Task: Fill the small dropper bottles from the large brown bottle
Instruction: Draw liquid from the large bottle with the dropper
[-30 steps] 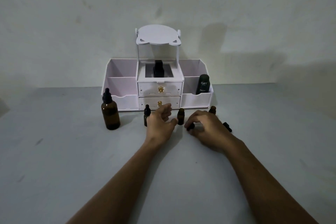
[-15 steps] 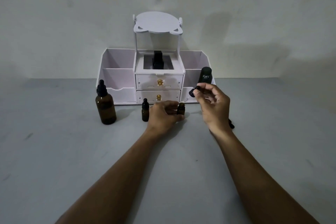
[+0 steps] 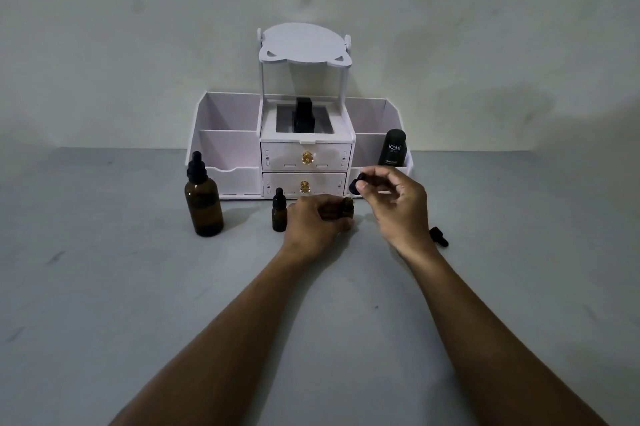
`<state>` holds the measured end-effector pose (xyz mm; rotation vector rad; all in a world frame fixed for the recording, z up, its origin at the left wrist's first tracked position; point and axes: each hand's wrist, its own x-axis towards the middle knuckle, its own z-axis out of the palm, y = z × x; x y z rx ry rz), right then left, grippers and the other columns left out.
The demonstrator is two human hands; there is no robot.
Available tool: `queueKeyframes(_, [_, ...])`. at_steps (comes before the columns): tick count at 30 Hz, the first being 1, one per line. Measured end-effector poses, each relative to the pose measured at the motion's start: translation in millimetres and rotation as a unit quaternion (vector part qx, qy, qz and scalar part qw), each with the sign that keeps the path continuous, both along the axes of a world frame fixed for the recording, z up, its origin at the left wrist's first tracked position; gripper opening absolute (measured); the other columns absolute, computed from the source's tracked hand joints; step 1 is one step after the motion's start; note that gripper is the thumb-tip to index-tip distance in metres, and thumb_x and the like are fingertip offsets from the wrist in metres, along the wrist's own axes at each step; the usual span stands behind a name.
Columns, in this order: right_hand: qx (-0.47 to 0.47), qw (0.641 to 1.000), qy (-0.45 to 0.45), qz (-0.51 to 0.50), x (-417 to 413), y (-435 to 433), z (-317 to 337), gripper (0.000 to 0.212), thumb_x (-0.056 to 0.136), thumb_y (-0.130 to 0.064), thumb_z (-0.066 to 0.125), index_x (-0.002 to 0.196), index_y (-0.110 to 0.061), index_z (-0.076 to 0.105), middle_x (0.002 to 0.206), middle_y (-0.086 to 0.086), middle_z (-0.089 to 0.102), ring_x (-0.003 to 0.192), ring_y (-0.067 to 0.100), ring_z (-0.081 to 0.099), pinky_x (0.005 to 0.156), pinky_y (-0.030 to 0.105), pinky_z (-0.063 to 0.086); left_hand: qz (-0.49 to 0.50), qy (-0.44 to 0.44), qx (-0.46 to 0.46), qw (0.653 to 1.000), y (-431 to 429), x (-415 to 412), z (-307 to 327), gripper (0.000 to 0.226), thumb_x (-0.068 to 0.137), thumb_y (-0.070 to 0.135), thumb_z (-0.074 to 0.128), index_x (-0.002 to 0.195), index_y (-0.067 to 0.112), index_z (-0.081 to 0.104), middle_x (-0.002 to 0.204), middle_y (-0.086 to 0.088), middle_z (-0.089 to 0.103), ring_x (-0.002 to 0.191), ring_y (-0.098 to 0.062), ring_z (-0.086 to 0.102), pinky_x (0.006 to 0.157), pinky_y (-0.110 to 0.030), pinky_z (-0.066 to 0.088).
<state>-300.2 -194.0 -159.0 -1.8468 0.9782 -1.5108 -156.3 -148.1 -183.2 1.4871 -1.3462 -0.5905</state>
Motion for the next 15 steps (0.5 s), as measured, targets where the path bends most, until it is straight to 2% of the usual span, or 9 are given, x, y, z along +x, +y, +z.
queueKeyframes(5, [0.019,0.997,0.078,-0.01,8.9,-0.4,-6.8,0.018,0.088,-0.014,0.074,0.105,-0.015,0.074,0.099,0.0,0.075,0.091,0.011,0.069,0.081,0.021,0.054,-0.015,0.016,-0.001,1.0,1.4,1.8,-0.7,0.038,0.078,0.012,0.083,0.115,0.016,0.075,0.104,0.003,0.077,0.087,0.003,0.07,0.088,-0.018,0.057])
queueKeyframes(7, [0.037,0.996,0.08,-0.014,9.7,0.4,-8.9,0.02,0.088,-0.015,0.074,0.108,-0.014,0.073,0.101,0.0,0.075,0.092,0.012,0.069,0.083,0.026,0.056,-0.016,0.025,0.0,1.0,1.8,1.0,0.1,0.037,0.078,0.011,0.083,0.113,0.016,0.076,0.101,0.005,0.077,0.083,0.007,0.069,0.08,-0.009,0.054])
queueKeyframes(10, [0.052,0.996,0.066,-0.008,8.4,2.6,-8.5,0.03,0.09,-0.017,0.072,0.12,-0.019,0.069,0.11,-0.002,0.073,0.101,0.01,0.067,0.087,0.024,0.056,-0.015,0.04,-0.001,0.999,2.7,0.1,0.4,0.035,0.078,0.01,0.083,0.111,0.016,0.076,0.098,0.006,0.077,0.082,0.005,0.069,0.07,-0.004,0.05])
queueKeyframes(12, [0.062,0.996,0.058,0.01,8.5,3.5,-8.4,0.036,0.092,-0.014,0.068,0.127,-0.023,0.066,0.117,-0.004,0.072,0.109,0.01,0.065,0.093,0.024,0.055,-0.016,0.046,-0.002,0.999,2.8,0.6,0.3,0.035,0.079,0.009,0.082,0.112,0.015,0.076,0.099,0.005,0.077,0.081,0.006,0.069,0.069,-0.003,0.05])
queueKeyframes(15, [0.057,0.996,0.073,-0.005,11.1,3.7,-10.4,0.031,0.09,-0.014,0.071,0.121,-0.02,0.071,0.115,-0.002,0.073,0.106,0.011,0.067,0.093,0.03,0.058,-0.023,0.03,-0.008,0.999,2.1,2.0,0.4,0.036,0.079,0.009,0.082,0.114,0.015,0.076,0.102,0.004,0.077,0.08,0.009,0.067,0.072,-0.002,0.05])
